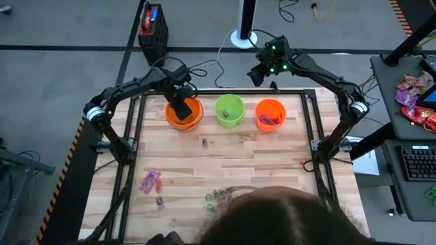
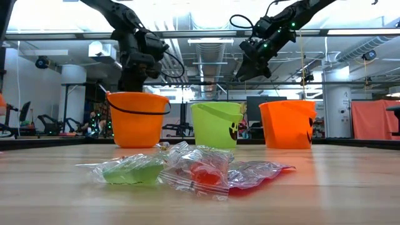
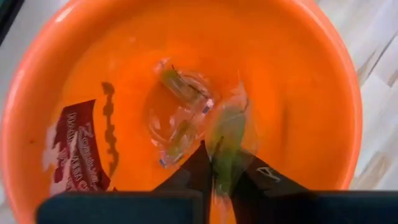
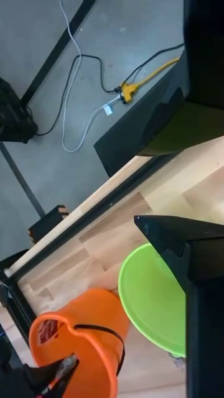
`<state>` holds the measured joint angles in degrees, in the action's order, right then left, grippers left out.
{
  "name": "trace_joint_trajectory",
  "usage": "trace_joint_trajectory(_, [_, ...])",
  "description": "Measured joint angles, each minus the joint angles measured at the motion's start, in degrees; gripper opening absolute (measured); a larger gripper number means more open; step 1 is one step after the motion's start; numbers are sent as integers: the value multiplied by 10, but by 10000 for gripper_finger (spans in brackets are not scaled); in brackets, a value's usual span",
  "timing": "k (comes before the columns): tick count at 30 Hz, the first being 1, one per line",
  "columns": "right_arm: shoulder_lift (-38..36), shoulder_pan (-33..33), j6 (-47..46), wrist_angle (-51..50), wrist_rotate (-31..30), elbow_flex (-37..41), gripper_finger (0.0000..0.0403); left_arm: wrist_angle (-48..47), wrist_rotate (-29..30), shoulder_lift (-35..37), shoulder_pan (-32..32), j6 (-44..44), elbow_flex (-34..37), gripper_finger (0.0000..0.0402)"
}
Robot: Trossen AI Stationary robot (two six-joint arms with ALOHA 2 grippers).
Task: Sort candy by brand, put in halloween buckets
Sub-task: Put the green gummy into the left orange bucket, then put the red gummy into the left orange bucket
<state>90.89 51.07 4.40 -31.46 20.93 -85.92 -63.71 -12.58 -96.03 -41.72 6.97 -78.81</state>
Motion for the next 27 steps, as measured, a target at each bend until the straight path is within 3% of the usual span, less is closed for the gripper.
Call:
trace_joint_trajectory(10, [0, 0, 15, -23, 5, 1, 153, 2, -1, 1, 0, -17, -11, 142])
trace_joint_trajectory(16, [0, -1, 23, -94, 40, 1, 158, -11, -49, 34, 30, -99, -36, 168])
trace_joint_trajectory(22, [-11, -16, 29, -167, 51, 1, 151, -20, -3, 120, 145, -298, -13, 169])
trace_joint_trajectory(27, [-30, -40, 53, -192, 52, 4, 152, -15, 18, 201, 328, -545, 73, 169])
